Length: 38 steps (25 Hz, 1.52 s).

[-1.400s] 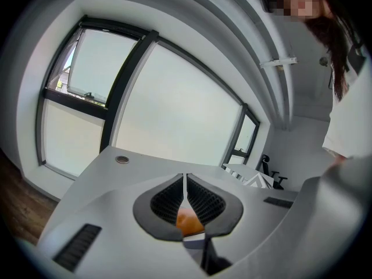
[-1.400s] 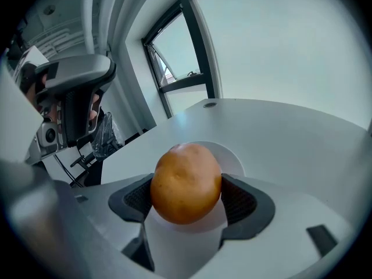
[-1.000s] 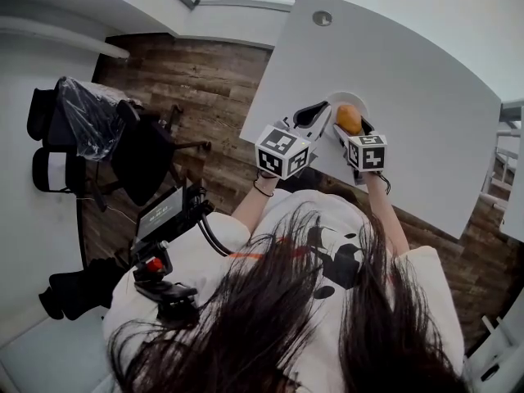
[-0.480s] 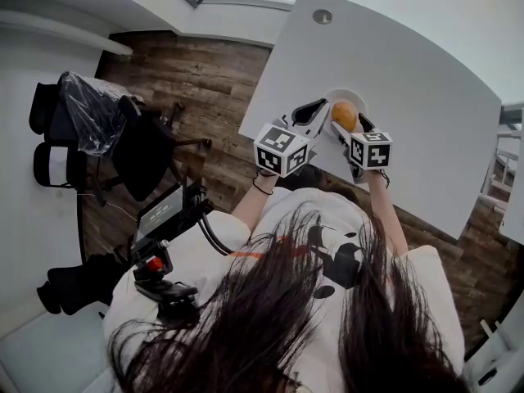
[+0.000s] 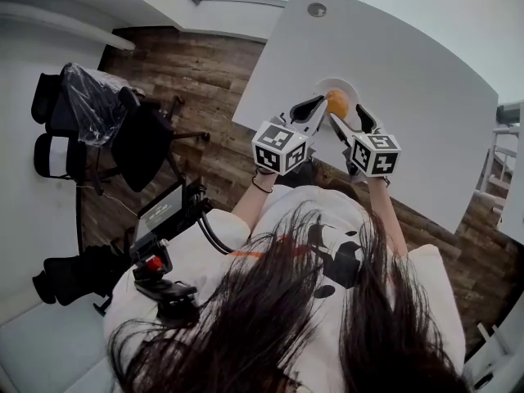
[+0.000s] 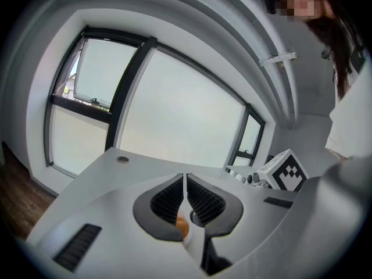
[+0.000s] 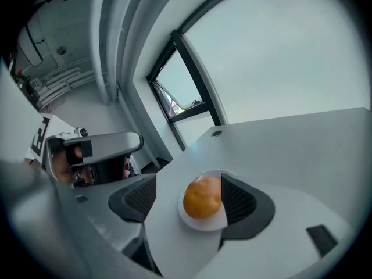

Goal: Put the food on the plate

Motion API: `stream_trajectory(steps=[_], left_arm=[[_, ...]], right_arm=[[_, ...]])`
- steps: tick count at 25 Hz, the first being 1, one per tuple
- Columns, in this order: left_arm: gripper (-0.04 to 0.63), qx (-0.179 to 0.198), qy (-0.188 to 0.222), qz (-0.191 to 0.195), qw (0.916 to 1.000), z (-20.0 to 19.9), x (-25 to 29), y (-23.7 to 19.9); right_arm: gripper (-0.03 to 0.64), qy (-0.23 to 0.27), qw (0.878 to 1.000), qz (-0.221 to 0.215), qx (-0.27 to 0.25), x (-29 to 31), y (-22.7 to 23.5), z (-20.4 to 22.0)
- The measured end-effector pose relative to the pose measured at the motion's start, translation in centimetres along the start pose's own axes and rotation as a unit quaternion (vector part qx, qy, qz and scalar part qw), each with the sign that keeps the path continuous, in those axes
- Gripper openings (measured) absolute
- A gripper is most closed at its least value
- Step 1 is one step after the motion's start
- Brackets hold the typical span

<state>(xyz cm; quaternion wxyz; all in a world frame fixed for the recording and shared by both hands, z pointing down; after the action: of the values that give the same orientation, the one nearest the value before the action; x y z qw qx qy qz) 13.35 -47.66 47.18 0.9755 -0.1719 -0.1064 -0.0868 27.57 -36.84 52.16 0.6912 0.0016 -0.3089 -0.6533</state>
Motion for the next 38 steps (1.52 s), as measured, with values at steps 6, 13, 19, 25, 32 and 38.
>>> stream_trajectory(steps=[6, 13, 19, 25, 32, 38], left_arm=[[0.006, 0.001, 0.014, -0.019, 0.9997, 1.0, -0.8, 4.6], [0.006, -0.010, 0.035, -0.059, 0.9976, 2.8, -3.3, 9.2], [0.006, -0.008, 0.038, -0.075, 0.9964, 5.0, -6.5, 15.4], [0.006, -0.001, 0.036, -0.080, 0.9962, 5.6, -7.5, 16.2], [0.006, -0.004, 0.037, -0.091, 0.9951, 5.8, -8.1, 15.8], [0.006, -0.003, 0.041, -0.102, 0.9940, 6.2, -8.5, 15.1]], right_arm=[[0.272, 0.025, 0.999, -0.034, 0.002, -4.8, -0.4, -0.5], [0.172, 0.044, 0.996, -0.072, 0.004, -9.0, -1.2, 0.0], [0.160, 0.052, 0.993, -0.102, 0.002, -14.4, -2.7, 1.7], [0.160, 0.040, 0.993, -0.114, 0.012, -14.4, -3.4, 3.0], [0.160, 0.035, 0.993, -0.115, 0.023, -13.7, -3.3, 3.2], [0.160, 0.034, 0.993, -0.109, 0.025, -12.7, -2.9, 3.8]])
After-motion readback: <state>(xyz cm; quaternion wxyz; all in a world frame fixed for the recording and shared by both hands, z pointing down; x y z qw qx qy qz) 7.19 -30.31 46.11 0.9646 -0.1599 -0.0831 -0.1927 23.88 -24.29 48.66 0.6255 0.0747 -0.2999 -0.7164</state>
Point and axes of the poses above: the fingertips, and each gripper's own axes: x forward along the fingers, y to its right, z out of its underside, the point moved 10 cm from there along -x, backward along the fingers, and after that the axes turned 3 degrees about y, right-handed, at the moved point
